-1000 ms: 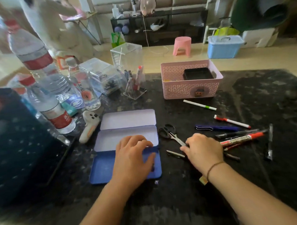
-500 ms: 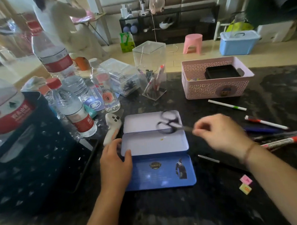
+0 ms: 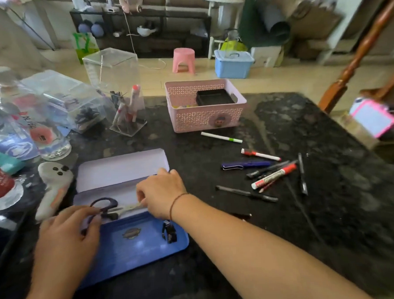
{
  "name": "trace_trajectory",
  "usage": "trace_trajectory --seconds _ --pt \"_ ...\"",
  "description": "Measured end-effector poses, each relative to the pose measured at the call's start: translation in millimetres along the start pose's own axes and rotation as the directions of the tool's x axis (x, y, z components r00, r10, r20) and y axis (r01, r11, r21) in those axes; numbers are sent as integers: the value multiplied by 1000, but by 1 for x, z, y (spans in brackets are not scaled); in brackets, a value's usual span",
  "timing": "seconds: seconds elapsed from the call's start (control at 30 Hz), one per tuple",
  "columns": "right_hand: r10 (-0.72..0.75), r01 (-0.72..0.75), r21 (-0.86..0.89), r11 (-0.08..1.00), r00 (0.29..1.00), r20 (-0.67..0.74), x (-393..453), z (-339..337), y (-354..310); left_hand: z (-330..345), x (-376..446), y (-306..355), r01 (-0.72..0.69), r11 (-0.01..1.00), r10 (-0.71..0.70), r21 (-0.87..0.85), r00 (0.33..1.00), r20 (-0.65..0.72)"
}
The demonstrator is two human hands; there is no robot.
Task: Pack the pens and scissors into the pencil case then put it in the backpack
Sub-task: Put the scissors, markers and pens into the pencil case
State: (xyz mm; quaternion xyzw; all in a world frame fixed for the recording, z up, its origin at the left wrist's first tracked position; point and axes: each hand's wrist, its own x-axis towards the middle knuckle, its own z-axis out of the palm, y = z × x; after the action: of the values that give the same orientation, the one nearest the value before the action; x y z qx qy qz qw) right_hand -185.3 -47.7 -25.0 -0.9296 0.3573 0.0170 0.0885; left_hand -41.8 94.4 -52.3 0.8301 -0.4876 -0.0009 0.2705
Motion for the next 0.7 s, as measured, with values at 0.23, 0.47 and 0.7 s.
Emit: trace_trajectory --seconds 0.23,0.47,0.7 --pt "10 71 241 968 946 -323 -26 1 12 6 2 -3 148 986 -153 75 986 59" --pt "162 -125 109 986 872 -463 -142 -25 171 9 7 22 128 988 -131 82 991 34" --pt "133 -149 -31 988 942 -308 -186 -26 248 17 6 29 55 980 -90 191 980 177"
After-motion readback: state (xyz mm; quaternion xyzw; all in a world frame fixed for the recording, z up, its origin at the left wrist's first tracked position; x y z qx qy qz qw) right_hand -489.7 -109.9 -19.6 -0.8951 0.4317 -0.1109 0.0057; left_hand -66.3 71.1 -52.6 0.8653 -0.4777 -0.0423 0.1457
